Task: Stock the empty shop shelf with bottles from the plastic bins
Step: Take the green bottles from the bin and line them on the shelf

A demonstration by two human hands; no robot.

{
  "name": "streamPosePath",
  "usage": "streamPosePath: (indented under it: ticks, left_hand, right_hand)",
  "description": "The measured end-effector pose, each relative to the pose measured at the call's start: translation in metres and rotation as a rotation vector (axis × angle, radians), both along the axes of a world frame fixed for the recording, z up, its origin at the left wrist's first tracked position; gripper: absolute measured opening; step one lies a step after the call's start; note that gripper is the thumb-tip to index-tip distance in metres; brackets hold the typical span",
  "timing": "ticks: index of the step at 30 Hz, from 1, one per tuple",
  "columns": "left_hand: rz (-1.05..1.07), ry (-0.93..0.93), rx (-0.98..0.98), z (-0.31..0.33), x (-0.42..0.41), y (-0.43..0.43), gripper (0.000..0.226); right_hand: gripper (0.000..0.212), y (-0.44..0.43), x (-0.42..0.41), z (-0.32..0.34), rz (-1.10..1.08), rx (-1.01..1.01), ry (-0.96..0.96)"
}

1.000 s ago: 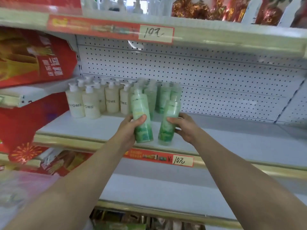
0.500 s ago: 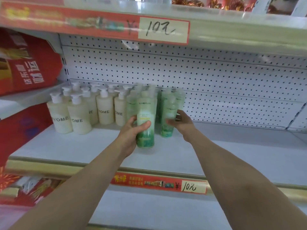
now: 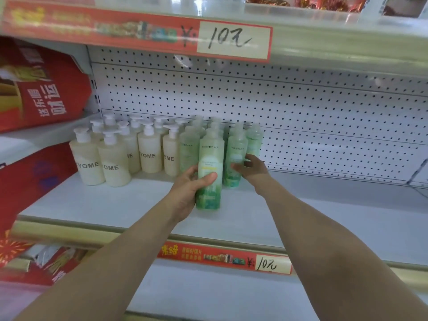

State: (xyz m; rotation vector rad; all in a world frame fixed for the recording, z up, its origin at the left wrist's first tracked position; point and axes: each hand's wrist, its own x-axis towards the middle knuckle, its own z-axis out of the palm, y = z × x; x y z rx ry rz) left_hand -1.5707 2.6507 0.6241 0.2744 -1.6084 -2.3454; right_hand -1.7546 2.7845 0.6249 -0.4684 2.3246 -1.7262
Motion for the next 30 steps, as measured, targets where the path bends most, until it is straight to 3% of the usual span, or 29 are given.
streamPosePath:
  ticks: [2,4,7,11,18,21,26,30]
  left_hand:
    - [0.001,-0.016,-0.006,0.001,0.002,0.007,0.063]
    - [0.006,-0.028,-0.009,0.003,0.003,0.016,0.063]
    - [0.009,-0.043,-0.008,0.005,0.000,0.034,0.064]
    - [-0.009,-0.063,-0.018,0.008,-0.007,0.060,0.069]
    - [-0.030,-0.089,-0.180,0.008,-0.025,0.089,0.051]
    - [-0.017,-0.068,-0.409,0.011,-0.036,0.089,0.048]
    - [0.455,0.010,-0.999,0.030,-0.068,0.056,0.068]
    - [0.538,-0.093,-1.384,0.033,-0.092,0.022,0.063]
  right_hand:
    - [0.069,0.005,0.008,0.007,-0.055,-0.050,-0.048]
    - [0.061,0.014,0.024,0.020,-0.126,-0.144,-0.067]
    - [0.044,0.034,0.048,0.043,0.020,-0.290,-0.125]
    - [0.047,0.061,0.071,0.064,0.275,-0.127,-0.076]
    - [0.044,0.093,0.063,0.065,0.286,-0.098,-0.088]
    - [0.041,0.099,0.051,0.064,0.242,-0.131,-0.094]
    - [0.047,0.095,0.026,0.051,0.115,-0.096,-0.056]
    - [0.048,0.086,0.001,0.045,0.067,-0.100,-0.051]
